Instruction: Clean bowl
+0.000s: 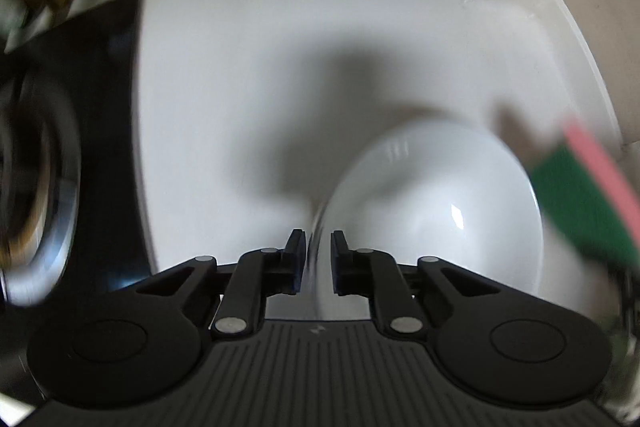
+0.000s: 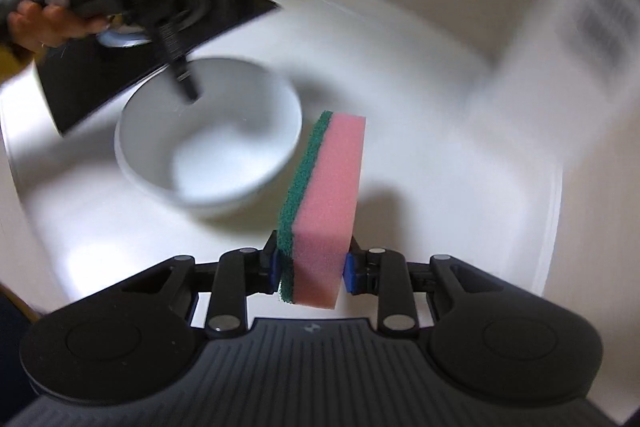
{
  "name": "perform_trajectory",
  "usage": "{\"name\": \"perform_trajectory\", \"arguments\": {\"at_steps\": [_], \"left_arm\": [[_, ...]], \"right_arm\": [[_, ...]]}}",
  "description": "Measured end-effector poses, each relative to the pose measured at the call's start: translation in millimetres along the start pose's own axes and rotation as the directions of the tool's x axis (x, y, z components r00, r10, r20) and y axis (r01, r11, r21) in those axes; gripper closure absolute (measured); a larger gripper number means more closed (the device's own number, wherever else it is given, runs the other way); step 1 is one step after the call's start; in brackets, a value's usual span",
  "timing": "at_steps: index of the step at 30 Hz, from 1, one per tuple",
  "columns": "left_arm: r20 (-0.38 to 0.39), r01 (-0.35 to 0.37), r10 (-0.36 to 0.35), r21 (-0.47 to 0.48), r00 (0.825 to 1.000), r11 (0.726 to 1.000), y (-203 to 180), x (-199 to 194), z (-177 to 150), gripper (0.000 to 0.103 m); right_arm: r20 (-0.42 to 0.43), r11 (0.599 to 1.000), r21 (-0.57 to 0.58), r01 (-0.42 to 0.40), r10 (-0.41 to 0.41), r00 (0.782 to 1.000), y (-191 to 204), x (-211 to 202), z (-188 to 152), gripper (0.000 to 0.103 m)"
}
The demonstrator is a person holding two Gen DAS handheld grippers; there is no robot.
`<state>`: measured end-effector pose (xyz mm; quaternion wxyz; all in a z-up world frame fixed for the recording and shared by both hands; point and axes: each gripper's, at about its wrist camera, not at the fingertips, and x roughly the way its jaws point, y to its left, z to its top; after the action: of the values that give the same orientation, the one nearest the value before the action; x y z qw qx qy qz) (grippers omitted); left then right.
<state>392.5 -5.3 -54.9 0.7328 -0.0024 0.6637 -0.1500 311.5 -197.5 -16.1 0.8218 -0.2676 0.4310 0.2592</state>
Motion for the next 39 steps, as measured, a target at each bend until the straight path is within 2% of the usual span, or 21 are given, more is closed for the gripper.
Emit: {"name": "perform_trajectory", "arguments": {"at_steps": [1, 2, 3, 5, 7, 10, 11, 12, 14, 16, 18, 22, 25, 27, 29, 33, 35, 39], "left_arm": [[-0.001, 0.01, -0.01, -0.024, 1.0, 1.0, 3, 1, -5, 0.089], [0.012, 0.014, -0.013, -0.044, 1.0, 0.999, 8, 2, -4, 0.089], [0.023, 0.013, -0.011, -0.056, 1.0, 0.998, 9, 3, -6, 0.089], [0.048, -0.008, 0.011, -0.073, 0.999, 0.997, 3, 4, -15, 0.09], [0.083, -0.053, 0.057, -0.053, 0.995, 0.997, -6, 6, -17, 0.091], [0.142, -0.107, 0.111, -0.035, 0.984, 0.994, -12, 8, -14, 0.096], [0.161, -0.112, 0.116, -0.03, 0.98, 0.993, -11, 8, -13, 0.096], [0.174, -0.115, 0.118, -0.027, 0.978, 0.993, -11, 9, -11, 0.096], [0.2, -0.105, 0.105, -0.012, 0.974, 0.994, -10, 10, -6, 0.094], [0.217, -0.108, 0.101, 0.02, 0.971, 0.994, -11, 9, -2, 0.091], [0.232, -0.124, 0.107, 0.06, 0.967, 0.99, -13, 10, 5, 0.087], [0.241, -0.135, 0.099, 0.137, 0.965, 0.981, -23, 16, 25, 0.08], [0.22, -0.12, 0.073, 0.207, 0.973, 0.971, -27, 22, 41, 0.077], [0.181, -0.102, 0.06, 0.229, 0.982, 0.968, -30, 21, 48, 0.078], [0.149, -0.081, 0.049, 0.217, 0.988, 0.973, -28, 12, 44, 0.087], [0.122, -0.096, 0.078, 0.152, 0.989, 0.984, -5, 1, 21, 0.096], [0.12, -0.114, 0.101, 0.106, 0.988, 0.988, 1, -4, 2, 0.099], [0.154, -0.128, 0.119, 0.051, 0.981, 0.99, 5, -7, -22, 0.099]], "right_arm": [[0.004, 0.991, -0.136, 0.001, 0.0, 1.0, 0, 10, 21, 0.078], [-0.001, 0.978, -0.209, -0.004, 0.004, 1.0, 2, 16, 31, 0.078], [-0.006, 0.949, -0.314, -0.009, 0.008, 1.0, 7, 24, 44, 0.078], [-0.02, 0.847, -0.531, -0.022, 0.014, 1.0, 21, 42, 71, 0.078], [-0.056, 0.7, -0.711, -0.076, 0.052, 0.997, 38, 57, 90, 0.078], [-0.123, 0.596, -0.793, -0.13, 0.052, 0.991, 50, 69, 102, 0.078], [-0.149, 0.576, -0.804, -0.149, 0.047, 0.988, 51, 74, 105, 0.078], [-0.167, 0.596, -0.785, -0.166, 0.055, 0.984, 49, 75, 105, 0.078], [-0.192, 0.687, -0.697, -0.203, 0.093, 0.977, 36, 69, 100, 0.078], [-0.19, 0.775, -0.6, -0.2, 0.104, 0.976, 25, 60, 86, 0.078], [-0.188, 0.859, -0.485, -0.163, 0.079, 0.979, 19, 48, 62, 0.078], [-0.194, 0.949, -0.301, -0.094, 0.036, 0.98, 26, 23, 12, 0.078], [-0.207, 0.985, -0.154, -0.071, 0.038, 0.978, 34, 2, -17, 0.078], [-0.214, 0.993, -0.106, -0.059, 0.035, 0.976, 30, -3, -24, 0.078], [-0.208, 0.995, -0.091, -0.039, 0.02, 0.978, 20, -2, -22, 0.078], [-0.158, 0.974, -0.226, -0.009, -0.027, 0.987, 12, 10, 7, 0.078], [-0.127, 0.936, -0.351, -0.01, -0.037, 0.991, 17, 25, 35, 0.078], [-0.086, 0.826, -0.563, -0.028, -0.026, 0.996, 36, 47, 79, 0.078]]}}
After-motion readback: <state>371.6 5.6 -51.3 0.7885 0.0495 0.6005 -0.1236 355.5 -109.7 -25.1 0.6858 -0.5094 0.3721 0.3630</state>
